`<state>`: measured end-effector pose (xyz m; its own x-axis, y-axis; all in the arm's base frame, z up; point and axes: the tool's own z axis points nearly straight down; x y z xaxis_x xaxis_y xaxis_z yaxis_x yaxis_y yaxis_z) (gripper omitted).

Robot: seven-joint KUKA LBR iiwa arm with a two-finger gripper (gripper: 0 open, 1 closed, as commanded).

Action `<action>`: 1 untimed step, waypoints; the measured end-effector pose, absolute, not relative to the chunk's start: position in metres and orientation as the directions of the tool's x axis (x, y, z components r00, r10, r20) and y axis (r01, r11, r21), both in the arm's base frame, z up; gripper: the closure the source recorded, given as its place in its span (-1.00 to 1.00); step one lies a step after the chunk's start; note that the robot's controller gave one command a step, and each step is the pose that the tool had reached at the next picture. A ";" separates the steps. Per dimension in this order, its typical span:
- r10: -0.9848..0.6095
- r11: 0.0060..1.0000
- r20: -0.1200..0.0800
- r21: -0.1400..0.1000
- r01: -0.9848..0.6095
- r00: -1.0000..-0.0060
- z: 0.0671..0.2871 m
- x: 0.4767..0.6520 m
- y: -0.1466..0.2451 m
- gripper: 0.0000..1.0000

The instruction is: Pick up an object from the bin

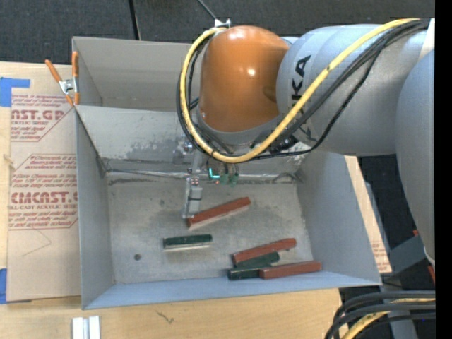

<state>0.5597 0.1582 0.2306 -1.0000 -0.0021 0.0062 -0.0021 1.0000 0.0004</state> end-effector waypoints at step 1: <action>0.000 1.000 -0.002 0.002 0.000 -1.000 0.235 0.561 0.157 -1.00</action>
Offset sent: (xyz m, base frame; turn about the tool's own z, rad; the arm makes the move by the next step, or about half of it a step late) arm -0.0589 -0.0409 -0.1413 0.0191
